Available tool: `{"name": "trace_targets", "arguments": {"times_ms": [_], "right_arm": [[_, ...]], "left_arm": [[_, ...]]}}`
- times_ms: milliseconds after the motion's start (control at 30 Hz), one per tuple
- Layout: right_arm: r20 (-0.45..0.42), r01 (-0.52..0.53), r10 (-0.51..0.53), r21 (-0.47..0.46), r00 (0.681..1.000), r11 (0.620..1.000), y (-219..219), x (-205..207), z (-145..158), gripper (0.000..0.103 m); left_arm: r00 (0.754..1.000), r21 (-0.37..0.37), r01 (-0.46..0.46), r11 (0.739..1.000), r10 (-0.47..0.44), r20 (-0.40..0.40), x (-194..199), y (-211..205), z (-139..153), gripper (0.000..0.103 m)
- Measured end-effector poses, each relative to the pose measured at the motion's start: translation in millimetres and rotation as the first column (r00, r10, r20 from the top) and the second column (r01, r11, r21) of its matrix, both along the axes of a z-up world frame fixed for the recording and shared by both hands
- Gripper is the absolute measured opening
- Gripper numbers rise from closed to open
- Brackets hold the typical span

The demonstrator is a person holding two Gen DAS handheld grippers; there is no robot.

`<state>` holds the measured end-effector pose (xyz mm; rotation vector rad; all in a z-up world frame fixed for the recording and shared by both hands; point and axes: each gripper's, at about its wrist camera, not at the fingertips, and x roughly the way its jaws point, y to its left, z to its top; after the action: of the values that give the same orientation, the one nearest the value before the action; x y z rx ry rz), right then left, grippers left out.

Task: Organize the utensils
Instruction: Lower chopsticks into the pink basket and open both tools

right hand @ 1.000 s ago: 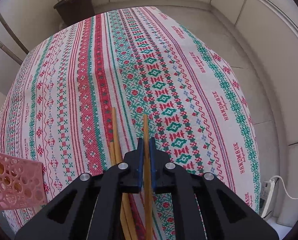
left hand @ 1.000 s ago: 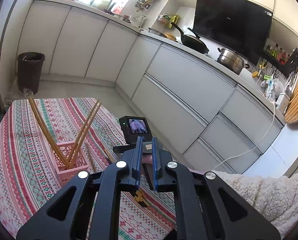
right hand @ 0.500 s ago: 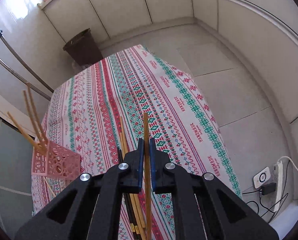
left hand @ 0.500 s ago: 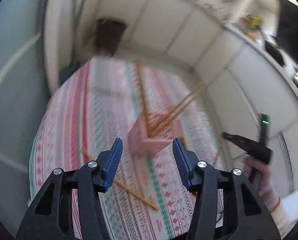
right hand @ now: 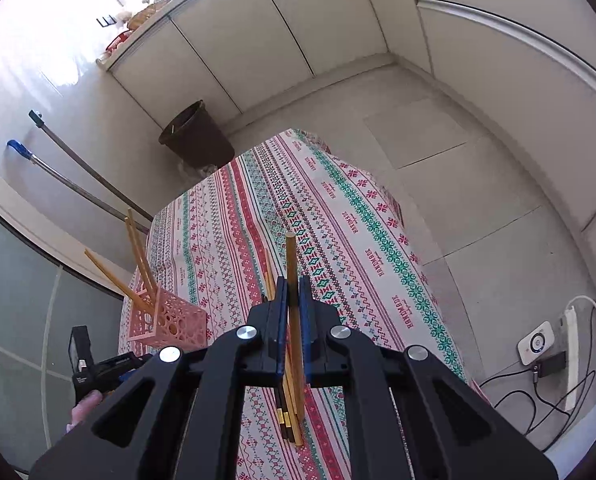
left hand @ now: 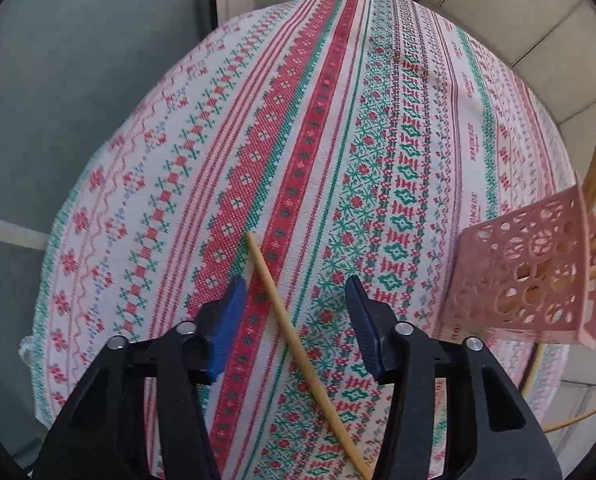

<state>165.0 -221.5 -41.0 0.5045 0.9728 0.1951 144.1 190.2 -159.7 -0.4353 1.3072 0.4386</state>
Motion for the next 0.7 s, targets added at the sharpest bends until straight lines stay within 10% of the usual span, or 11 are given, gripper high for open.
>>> {"name": "trace_targets", "arguments": {"times_ms": [67,333,700], "right_arm": [[0.016,-0.008,0.007,0.025,1.000,1.000,-0.4,-1.2,5.7,0.006],[0.109,-0.047,0.039,0.069,0.993,0.997,10.2,-14.9,37.6,0.006],[0.196,-0.071,0.041,0.147,0.980,0.987,15.9,-31.3,71.2,0.006]], "left_arm": [[0.999,0.036,0.045,0.998,-0.046,0.017,-0.4,-5.9,-1.0,0.011],[0.973,-0.179,0.036,0.983,0.007,0.230,-45.0,12.8,30.8,0.005],[0.851,-0.023,0.213,0.977,-0.174,0.495,-129.3,-11.8,155.4,0.005]]}}
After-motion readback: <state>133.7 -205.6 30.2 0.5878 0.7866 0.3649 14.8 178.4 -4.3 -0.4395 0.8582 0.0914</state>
